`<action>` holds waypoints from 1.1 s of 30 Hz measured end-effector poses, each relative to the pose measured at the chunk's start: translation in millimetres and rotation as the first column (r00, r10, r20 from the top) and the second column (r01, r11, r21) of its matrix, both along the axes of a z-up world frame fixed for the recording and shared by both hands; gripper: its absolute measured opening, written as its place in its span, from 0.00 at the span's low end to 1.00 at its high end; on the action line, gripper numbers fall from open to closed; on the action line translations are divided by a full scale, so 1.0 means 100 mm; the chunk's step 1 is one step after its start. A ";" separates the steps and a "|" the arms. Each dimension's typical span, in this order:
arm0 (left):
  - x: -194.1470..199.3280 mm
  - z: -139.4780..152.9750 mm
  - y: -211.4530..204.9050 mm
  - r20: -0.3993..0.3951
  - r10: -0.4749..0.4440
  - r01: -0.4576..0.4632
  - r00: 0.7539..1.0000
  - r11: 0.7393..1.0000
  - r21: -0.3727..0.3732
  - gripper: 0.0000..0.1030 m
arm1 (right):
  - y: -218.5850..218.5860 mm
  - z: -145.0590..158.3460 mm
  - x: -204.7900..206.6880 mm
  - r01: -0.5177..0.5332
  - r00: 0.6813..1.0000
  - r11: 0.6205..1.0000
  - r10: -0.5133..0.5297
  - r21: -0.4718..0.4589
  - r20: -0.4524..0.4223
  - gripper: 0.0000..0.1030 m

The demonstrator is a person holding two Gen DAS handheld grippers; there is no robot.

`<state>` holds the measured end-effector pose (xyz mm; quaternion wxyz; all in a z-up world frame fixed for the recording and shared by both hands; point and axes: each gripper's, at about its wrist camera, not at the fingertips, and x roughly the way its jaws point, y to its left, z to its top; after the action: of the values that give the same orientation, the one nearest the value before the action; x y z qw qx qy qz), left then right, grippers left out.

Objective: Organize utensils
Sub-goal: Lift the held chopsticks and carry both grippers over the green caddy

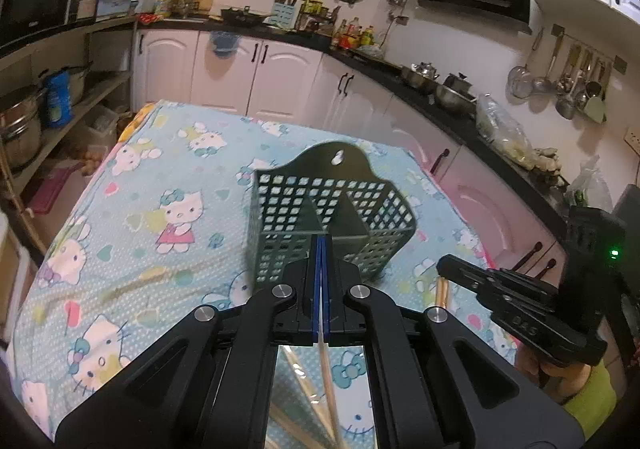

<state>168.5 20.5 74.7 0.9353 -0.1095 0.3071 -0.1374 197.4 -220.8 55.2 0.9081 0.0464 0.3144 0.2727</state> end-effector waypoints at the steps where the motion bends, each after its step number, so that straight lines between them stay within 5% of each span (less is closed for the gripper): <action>1: 0.01 0.03 -0.02 0.006 -0.005 0.005 1.000 1.000 -0.002 0.00 | 0.00 0.05 -0.03 0.001 1.000 1.000 -0.001 0.002 0.012 0.02; 12: 0.07 0.41 -0.14 0.086 -0.045 0.044 0.995 0.999 0.014 0.00 | -0.16 0.65 -0.18 0.034 0.986 0.998 -0.042 0.048 0.164 0.02; 33: 0.49 1.32 -0.20 0.268 -0.040 0.029 0.962 0.999 0.044 0.00 | -0.01 1.47 0.53 0.068 0.939 0.991 -0.103 0.117 0.327 0.01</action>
<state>217.9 0.1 206.8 0.9678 -0.0660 0.1816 -0.1613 250.5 -222.2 202.6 0.9554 0.0606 0.1399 0.2531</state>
